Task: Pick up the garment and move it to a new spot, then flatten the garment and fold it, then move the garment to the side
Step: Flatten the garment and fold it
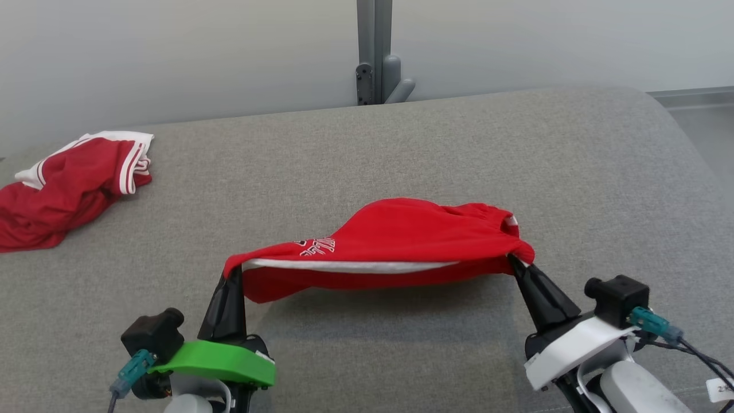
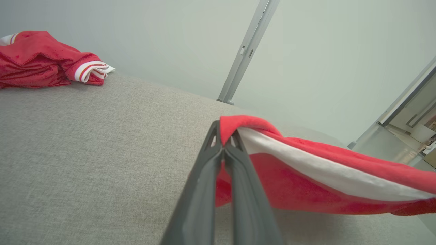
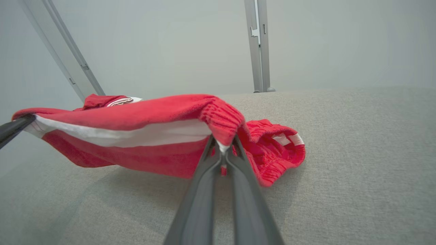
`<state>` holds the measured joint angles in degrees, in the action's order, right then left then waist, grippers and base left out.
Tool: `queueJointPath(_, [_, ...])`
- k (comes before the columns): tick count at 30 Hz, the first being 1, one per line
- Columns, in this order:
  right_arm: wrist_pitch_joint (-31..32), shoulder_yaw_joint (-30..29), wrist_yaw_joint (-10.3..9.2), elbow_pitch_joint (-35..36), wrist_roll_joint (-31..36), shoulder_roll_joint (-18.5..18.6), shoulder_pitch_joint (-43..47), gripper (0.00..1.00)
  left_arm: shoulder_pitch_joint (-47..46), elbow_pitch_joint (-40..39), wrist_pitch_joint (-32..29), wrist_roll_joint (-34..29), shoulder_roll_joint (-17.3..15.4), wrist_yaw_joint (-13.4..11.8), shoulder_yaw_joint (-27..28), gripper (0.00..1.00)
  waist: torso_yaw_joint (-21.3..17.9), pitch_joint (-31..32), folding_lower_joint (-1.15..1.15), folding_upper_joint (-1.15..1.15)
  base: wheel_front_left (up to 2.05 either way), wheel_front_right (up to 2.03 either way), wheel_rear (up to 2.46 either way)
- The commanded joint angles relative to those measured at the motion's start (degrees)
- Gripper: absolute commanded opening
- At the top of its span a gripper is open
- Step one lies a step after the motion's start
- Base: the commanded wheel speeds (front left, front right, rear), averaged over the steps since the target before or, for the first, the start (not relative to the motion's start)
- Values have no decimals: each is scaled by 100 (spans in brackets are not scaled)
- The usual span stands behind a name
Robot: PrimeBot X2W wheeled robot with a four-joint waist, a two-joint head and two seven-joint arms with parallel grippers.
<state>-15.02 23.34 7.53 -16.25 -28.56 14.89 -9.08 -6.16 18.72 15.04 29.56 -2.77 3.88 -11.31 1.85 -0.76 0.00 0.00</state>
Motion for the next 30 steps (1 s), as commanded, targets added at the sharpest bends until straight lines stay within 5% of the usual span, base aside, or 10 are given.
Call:
queueJointPath(1, [33, -53, -8, 297, -125, 135, 85, 0, 41, -204, 16, 171, -22, 42, 23, 0, -132, 184, 0, 0, 0, 0, 0])
queueJointPath(10, [432, -631, -8, 1945, -360, 571, 381, 0, -209, -1355, -19, 539, -23, 165, -156, 0, -269, 478, 0, 0, 0, 0, 0])
queueJointPath(19, [1112, -1057, -7, 2907, -557, 649, 232, 0, -1000, -2567, -795, 494, -272, 129, -320, 0, -218, 447, 0, 0, 0, 0, 0])
queueJointPath(23, [1422, -968, -7, 2773, -674, 708, -306, 0, -1645, -2447, -1166, 489, -422, 154, -309, 0, -172, 237, 0, 0, 0, 0, 0])
queueJointPath(30, [1750, -444, -6, 1745, -594, 849, -2466, 0, -3672, -957, -1537, 614, -575, 151, -3, 0, -91, -759, 0, 0, 0, 0, 0])
